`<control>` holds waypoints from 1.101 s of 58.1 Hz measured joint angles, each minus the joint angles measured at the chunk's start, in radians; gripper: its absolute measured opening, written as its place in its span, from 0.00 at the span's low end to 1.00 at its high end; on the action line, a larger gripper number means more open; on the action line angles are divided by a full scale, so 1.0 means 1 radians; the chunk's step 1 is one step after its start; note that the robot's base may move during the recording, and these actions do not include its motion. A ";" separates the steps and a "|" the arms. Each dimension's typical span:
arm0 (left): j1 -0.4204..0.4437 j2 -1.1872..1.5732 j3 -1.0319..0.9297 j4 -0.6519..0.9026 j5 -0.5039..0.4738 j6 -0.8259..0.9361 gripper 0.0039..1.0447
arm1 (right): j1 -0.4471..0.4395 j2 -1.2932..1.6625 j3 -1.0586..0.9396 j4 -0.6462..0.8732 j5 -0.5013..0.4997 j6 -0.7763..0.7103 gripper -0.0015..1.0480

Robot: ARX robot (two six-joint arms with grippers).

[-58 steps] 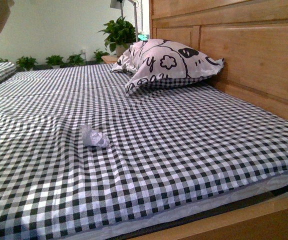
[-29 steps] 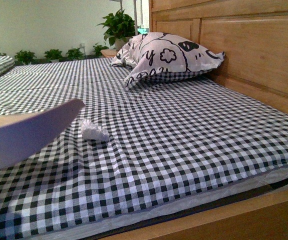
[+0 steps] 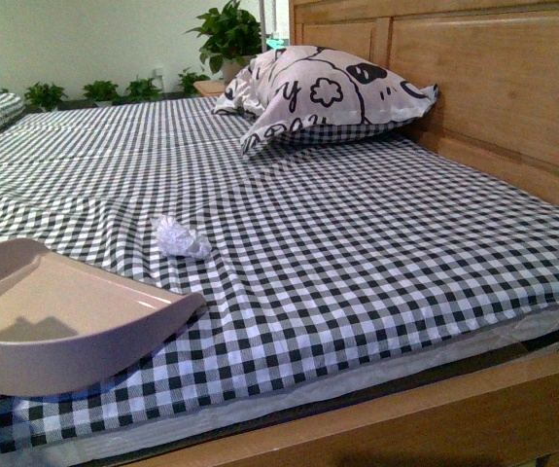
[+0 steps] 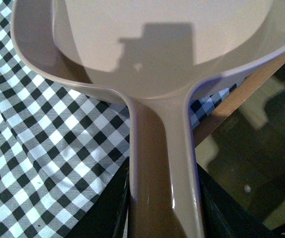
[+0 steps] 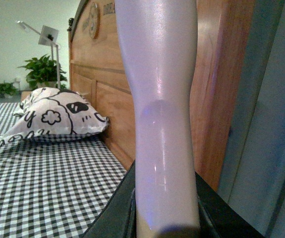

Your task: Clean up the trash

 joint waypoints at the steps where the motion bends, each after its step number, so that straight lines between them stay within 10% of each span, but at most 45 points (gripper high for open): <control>1: 0.000 0.003 0.000 -0.002 -0.003 0.005 0.27 | 0.000 0.000 0.000 0.000 0.000 0.000 0.19; 26: 0.000 0.024 0.002 -0.002 -0.019 0.065 0.27 | -0.001 0.001 0.008 -0.033 -0.013 -0.001 0.19; 36: 0.000 0.024 0.002 -0.002 -0.022 0.069 0.27 | 0.072 0.230 0.330 -0.644 -0.184 0.000 0.19; 64: 0.000 0.024 0.002 -0.003 -0.019 0.077 0.27 | 0.238 1.140 1.027 -0.780 -0.206 0.004 0.19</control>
